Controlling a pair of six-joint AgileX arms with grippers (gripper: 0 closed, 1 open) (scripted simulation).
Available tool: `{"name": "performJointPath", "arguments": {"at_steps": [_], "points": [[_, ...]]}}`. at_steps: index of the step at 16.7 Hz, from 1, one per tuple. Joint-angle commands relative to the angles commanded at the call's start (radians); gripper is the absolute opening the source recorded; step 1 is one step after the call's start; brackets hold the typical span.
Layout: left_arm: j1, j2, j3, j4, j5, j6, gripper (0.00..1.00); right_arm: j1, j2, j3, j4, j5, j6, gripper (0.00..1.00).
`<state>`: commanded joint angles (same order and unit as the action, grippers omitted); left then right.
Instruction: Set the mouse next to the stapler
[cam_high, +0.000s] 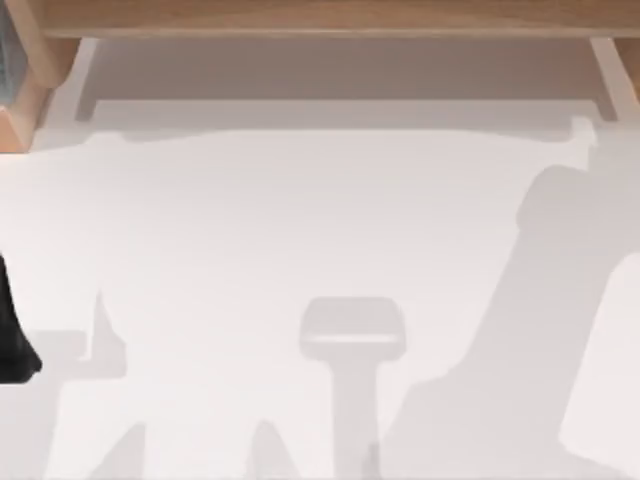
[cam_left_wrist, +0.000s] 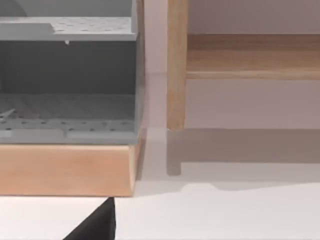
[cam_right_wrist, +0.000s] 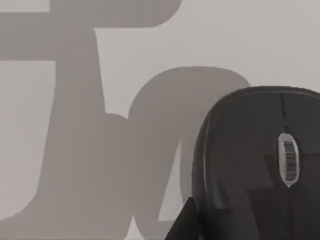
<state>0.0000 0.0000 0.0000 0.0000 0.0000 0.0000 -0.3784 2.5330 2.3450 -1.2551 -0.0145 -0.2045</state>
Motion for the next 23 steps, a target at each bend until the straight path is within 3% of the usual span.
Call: {"name": "performJointPath", "arguments": {"at_steps": [10, 23], "points": [[0.000, 0.000, 0.000, 0.000, 0.000, 0.000, 1.00, -0.056, -0.463, -0.308, 0.124, -0.053, -0.160, 0.00], [0.000, 0.000, 0.000, 0.000, 0.000, 0.000, 1.00, -0.279, -1.148, -1.173, 0.236, -0.071, -0.443, 0.00]]}}
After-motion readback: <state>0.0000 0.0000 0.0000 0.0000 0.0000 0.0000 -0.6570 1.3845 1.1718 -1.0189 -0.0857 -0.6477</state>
